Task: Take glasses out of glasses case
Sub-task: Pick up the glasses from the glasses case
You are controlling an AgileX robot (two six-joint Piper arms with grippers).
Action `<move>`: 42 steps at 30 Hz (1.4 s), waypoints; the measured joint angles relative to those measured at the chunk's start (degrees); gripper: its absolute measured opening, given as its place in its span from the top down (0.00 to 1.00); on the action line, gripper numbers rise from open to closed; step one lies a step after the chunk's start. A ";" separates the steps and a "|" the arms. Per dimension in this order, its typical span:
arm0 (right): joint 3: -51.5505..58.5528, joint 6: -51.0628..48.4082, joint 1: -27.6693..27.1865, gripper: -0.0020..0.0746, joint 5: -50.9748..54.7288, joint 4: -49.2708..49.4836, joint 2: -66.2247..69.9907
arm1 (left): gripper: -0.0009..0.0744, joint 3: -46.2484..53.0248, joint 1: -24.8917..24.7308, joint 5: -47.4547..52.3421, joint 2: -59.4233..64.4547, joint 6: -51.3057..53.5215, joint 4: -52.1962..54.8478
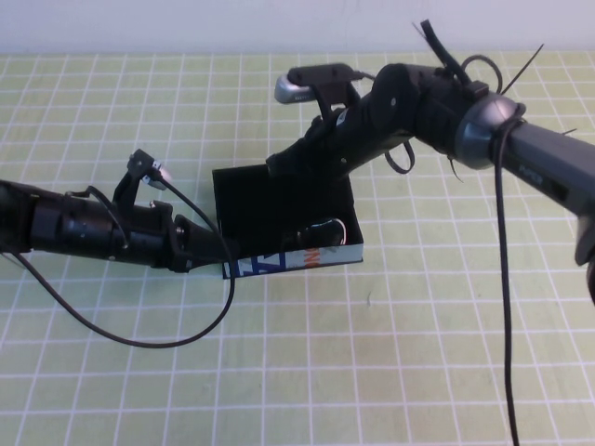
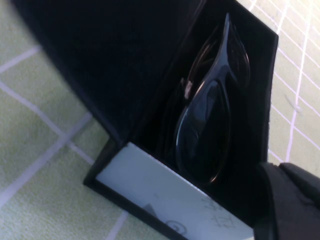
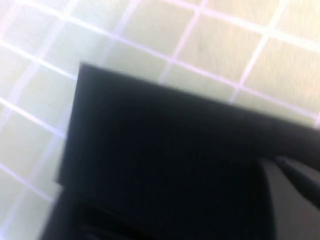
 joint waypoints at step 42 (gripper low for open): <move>-11.73 -27.22 0.43 0.99 31.32 1.34 0.83 | 0.99 -1.85 0.00 -3.34 -3.09 -8.44 -1.33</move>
